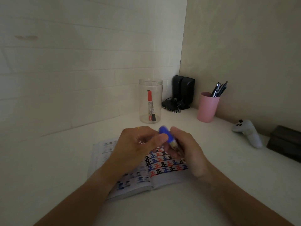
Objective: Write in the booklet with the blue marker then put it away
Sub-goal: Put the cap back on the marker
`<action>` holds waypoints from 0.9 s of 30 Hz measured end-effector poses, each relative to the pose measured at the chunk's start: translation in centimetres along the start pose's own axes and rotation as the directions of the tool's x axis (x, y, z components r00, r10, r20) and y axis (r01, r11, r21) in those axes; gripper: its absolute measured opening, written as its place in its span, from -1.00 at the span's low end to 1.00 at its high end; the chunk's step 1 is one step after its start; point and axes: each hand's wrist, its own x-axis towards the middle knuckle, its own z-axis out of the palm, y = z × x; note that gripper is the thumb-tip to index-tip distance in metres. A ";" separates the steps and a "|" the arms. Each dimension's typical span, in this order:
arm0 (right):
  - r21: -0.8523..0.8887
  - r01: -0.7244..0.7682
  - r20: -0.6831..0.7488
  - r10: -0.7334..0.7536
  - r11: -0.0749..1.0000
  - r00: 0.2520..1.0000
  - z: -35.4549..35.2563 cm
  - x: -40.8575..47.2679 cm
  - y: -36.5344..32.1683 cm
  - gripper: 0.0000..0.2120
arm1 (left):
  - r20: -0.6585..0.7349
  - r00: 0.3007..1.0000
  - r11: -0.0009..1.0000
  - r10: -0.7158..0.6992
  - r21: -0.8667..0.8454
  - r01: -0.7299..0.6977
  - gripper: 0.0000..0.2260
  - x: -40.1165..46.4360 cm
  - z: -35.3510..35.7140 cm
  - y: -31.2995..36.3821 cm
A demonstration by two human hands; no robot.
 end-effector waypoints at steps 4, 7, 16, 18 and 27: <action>0.317 -0.209 0.005 0.219 0.925 0.976 -0.6 0.1 -0.6 -0.37 | 0.035 0.998 0.996 0.049 0.071 -0.051 -0.50 -0.3 0.3 -0.2; 0.555 -0.315 0.061 0.341 0.770 0.938 -1.1 0.0 -0.6 -0.37 | 0.031 0.999 0.969 0.045 0.243 -0.051 -0.54 -0.3 0.1 -0.6; 0.758 -0.342 0.098 0.420 0.556 0.902 -2.1 -0.2 -0.8 -0.41 | 0.066 0.998 0.889 0.017 0.456 -0.045 -0.61 -0.1 0.3 -1.8; 0.739 -0.363 0.112 0.428 0.568 0.897 -2.1 -0.1 -0.8 -0.41 | 0.065 0.998 0.884 0.018 0.465 -0.046 -0.61 -0.1 0.3 -1.8; 0.673 -0.301 0.095 0.325 0.676 0.941 -1.9 0.6 0.1 -0.60 | 0.023 1.000 0.862 0.010 0.506 -0.020 -0.66 0.0 0.0 -2.2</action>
